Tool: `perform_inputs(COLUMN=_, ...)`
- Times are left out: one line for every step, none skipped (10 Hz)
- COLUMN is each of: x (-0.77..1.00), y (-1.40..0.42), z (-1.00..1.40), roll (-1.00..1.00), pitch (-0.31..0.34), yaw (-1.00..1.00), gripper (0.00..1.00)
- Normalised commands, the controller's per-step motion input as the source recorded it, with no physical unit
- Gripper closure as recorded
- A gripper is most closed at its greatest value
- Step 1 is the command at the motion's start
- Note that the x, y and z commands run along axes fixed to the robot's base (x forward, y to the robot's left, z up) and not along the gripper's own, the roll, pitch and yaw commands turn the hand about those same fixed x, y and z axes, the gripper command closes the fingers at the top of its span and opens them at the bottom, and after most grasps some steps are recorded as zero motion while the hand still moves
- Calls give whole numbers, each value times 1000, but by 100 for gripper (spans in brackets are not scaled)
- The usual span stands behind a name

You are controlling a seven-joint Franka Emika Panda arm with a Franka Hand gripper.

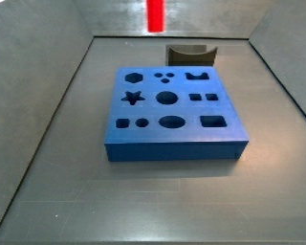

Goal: Insert the square-circle object.

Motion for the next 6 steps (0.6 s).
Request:
perform_inputs(x=0, y=0, z=-180, roll=0, pitch=0, yaw=-1000, gripper=100)
perform_inputs(x=0, y=0, z=-183, roll=0, pitch=0, yaw=-1000, gripper=100)
perform_inputs(x=0, y=0, z=-186, roll=0, pitch=0, yaw=-1000, gripper=100)
perform_inputs(x=0, y=0, z=-214, roll=0, pitch=0, yaw=-1000, gripper=100)
perform_inputs(x=0, y=0, z=-431, roll=0, pitch=0, yaw=-1000, gripper=100)
perform_inputs(x=0, y=0, z=-543, roll=0, pitch=0, yaw=-1000, gripper=100)
